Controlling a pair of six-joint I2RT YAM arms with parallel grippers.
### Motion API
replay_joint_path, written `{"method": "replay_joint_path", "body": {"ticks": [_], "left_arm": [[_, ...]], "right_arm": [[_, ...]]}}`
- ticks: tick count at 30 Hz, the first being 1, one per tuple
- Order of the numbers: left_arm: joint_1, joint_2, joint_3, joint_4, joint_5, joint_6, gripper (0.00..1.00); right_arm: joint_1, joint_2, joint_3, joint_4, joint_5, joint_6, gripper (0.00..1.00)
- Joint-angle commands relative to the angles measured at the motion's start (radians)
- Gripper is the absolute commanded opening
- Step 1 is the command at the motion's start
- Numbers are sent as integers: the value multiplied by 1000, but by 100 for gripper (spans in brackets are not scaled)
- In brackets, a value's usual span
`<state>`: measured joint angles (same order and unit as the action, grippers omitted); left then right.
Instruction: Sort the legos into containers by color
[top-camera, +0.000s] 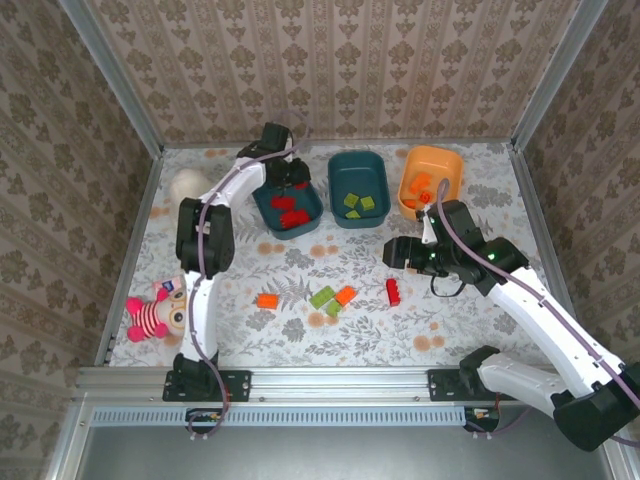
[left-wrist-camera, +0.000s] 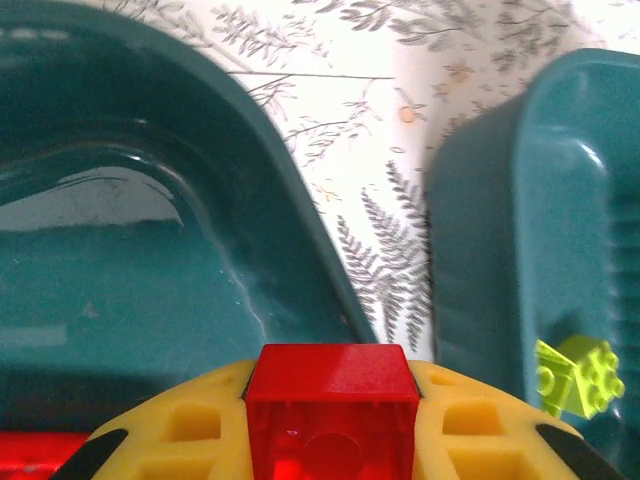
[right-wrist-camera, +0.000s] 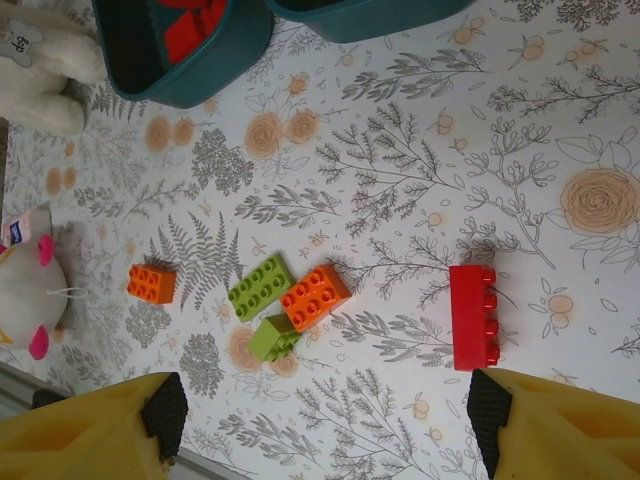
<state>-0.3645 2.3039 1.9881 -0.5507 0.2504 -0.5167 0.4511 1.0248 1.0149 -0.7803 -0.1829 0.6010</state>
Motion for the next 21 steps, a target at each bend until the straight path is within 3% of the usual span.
{"method": "replay_joint_path", "body": {"ticks": [1,8,19,21], "left_arm": [[12,9,48,-74,6,-77,17],[11,5,-33,-56,7,-138,20],[9,-18,-48,-86,27,-185,56],[6,-37,-45,-81,27,-188,57]], "right_arm": [[-9,9,30,29,-28,-14,77],[-14,17,19,36,-26,-10,77],[-17,66,47,26,-16,-25,77],[-17,75,59,20,-7,-32,77]]}}
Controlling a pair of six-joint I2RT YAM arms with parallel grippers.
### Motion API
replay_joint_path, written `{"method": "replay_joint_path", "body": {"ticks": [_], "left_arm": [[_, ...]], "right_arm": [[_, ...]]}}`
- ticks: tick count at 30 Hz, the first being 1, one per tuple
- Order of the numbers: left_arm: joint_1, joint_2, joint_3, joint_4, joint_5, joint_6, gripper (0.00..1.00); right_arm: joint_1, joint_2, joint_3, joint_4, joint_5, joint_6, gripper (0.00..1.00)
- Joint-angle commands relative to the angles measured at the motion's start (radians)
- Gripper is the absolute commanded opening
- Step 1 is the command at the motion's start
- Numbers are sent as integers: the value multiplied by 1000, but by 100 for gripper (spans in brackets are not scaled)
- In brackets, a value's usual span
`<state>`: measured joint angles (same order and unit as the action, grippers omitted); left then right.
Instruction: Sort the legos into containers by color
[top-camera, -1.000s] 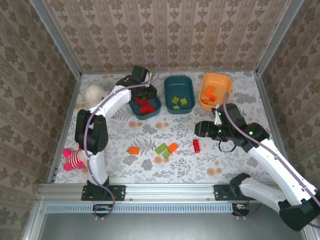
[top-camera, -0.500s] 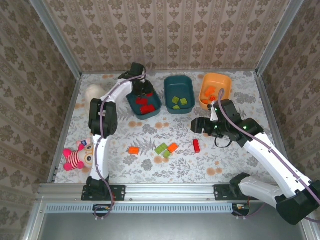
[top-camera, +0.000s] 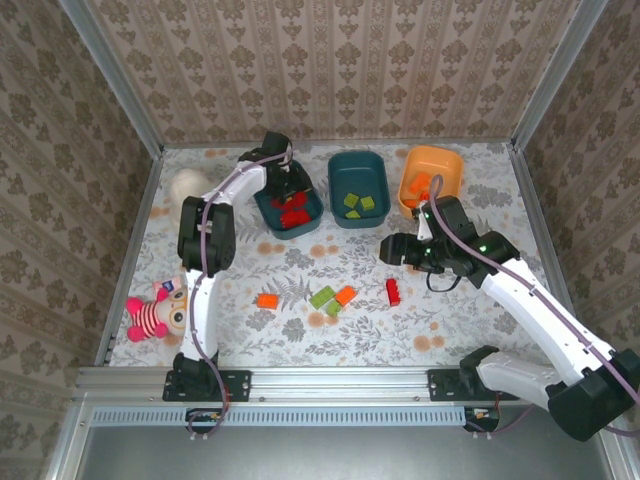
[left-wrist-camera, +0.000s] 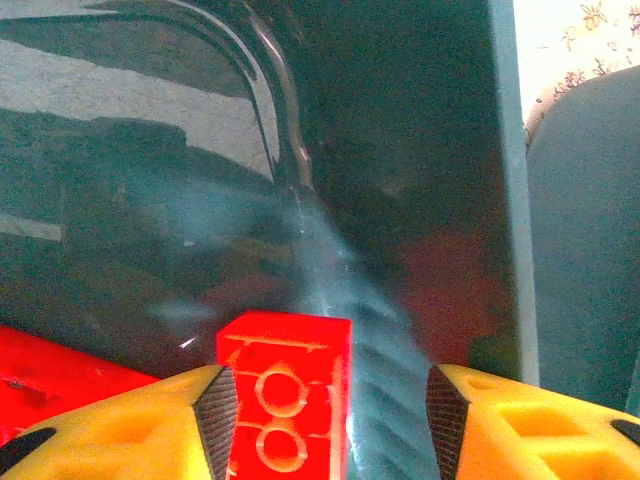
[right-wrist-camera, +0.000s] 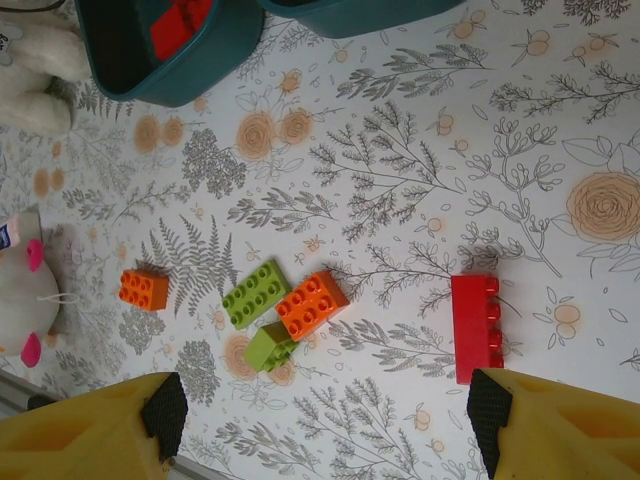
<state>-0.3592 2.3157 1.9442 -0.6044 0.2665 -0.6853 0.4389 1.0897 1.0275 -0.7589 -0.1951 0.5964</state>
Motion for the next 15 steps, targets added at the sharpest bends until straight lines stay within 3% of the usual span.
{"method": "replay_joint_path", "body": {"ticks": [1,7,15], "left_arm": [[-1,-58,-1,-26,10,-20,58],[-7,-179,-29,-15,-17,-26,58],[-11,-509,-312,36,-108,-35,65]], "right_arm": [[-5,19,55,-4,9,-32,77],[37,107,123,-11,23,-95,74],[290,387,310,-102,149,-237,75]]}}
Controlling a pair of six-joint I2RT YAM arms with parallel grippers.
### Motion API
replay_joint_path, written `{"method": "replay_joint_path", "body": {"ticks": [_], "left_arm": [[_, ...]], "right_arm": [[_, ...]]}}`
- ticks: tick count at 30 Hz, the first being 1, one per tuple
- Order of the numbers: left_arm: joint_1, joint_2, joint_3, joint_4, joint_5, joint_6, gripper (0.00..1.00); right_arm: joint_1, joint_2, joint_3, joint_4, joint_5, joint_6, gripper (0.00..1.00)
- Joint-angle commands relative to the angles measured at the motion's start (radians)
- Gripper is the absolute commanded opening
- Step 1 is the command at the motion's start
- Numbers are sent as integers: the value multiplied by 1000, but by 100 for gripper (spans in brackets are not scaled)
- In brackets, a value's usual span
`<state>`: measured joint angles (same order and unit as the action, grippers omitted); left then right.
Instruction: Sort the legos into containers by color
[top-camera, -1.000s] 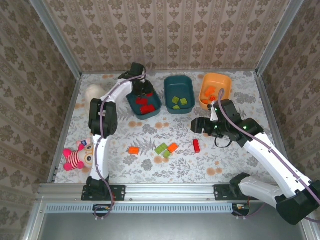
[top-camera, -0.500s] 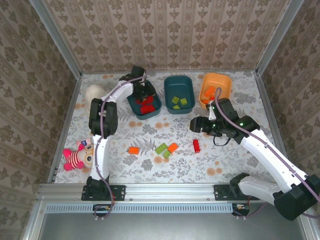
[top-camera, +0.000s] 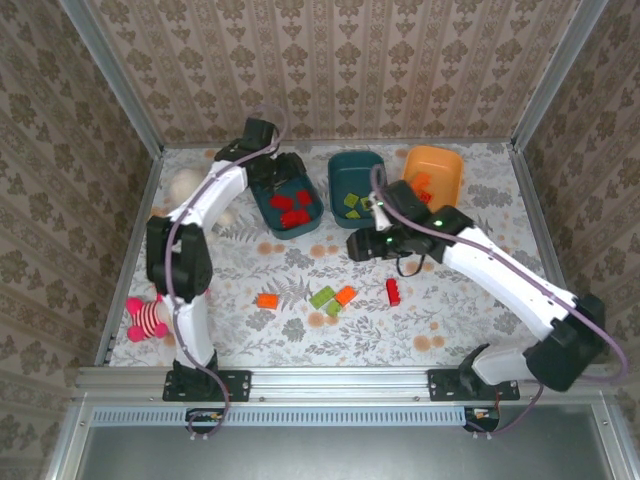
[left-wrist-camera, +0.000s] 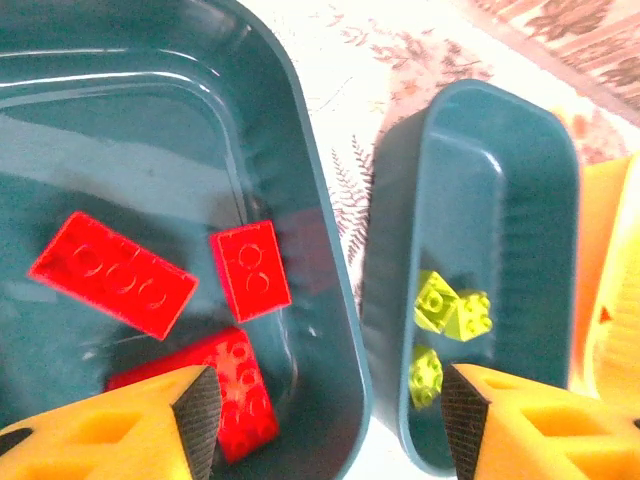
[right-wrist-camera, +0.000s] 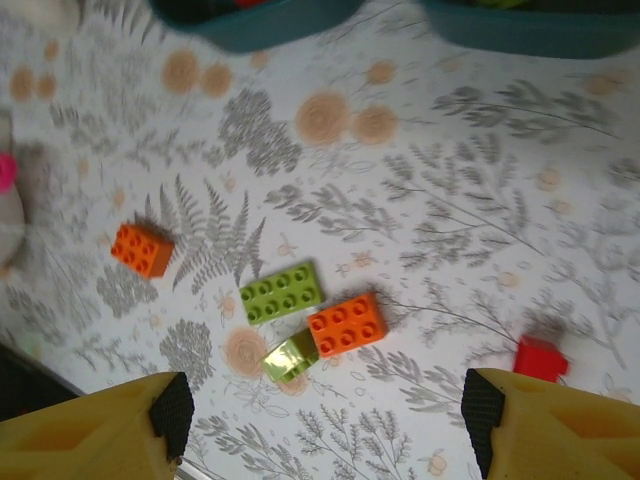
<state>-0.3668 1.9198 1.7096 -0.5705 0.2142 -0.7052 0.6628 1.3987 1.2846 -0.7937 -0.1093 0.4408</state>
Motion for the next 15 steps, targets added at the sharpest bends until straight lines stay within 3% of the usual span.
{"method": "replay_joint_path", "body": {"ticks": [1,8,15], "left_arm": [[-4,-171,-134,4,-79,-20,67],[14,-612,-564,-26,-198,-96,77],[20,-1062,-828,-177,-256,-142,88]], "right_arm": [[99,120,76,-79,79,-90,75],[246,441,261,-200,165,-108,84],[276,656,398,-267,160,-88,97]]}}
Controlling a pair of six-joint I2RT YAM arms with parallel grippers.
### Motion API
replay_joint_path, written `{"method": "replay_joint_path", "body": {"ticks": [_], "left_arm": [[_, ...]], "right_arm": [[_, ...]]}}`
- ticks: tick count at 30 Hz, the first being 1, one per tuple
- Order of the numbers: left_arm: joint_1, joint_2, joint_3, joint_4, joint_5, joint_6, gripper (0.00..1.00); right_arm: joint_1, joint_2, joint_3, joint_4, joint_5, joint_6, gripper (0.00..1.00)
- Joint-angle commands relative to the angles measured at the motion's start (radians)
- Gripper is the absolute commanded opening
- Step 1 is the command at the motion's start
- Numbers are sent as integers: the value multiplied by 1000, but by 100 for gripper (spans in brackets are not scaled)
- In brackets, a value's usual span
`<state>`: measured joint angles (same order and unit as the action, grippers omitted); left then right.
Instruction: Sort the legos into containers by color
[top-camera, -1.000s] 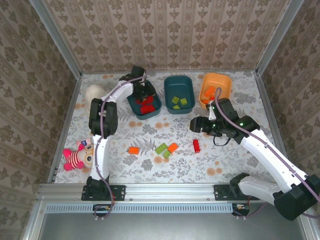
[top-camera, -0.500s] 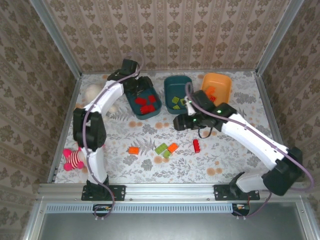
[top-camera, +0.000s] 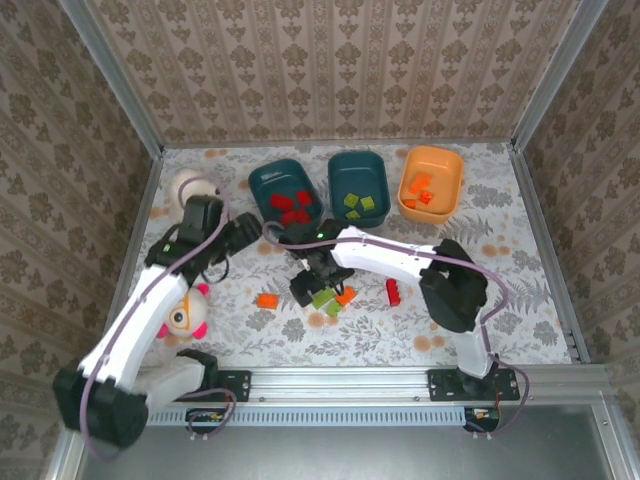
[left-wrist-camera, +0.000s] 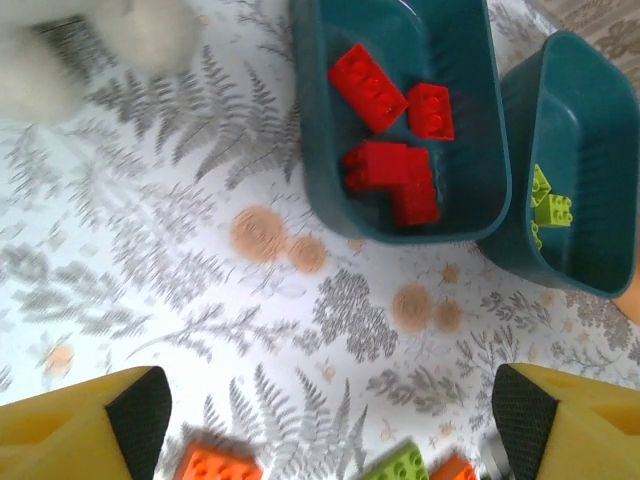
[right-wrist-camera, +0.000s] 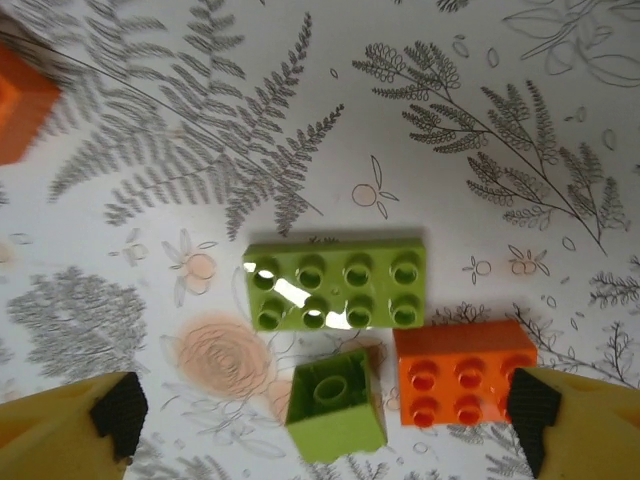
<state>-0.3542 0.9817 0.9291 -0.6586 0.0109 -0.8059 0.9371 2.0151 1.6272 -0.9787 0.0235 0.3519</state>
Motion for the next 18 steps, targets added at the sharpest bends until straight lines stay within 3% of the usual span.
{"method": "replay_joint_path", "body": {"ticks": [1,8,18], "left_arm": [[8,-183,-67,-121,-62,-50,89],[9,-397,-114,-268,-90,-89,91],[9,-354,-73,-271,-77,-59,91]], "right_arm": [[2,63,72,-92,28,2,98],[6,151,106,-97,7,14,92],[11,207,103,-104,22,27,83]]}}
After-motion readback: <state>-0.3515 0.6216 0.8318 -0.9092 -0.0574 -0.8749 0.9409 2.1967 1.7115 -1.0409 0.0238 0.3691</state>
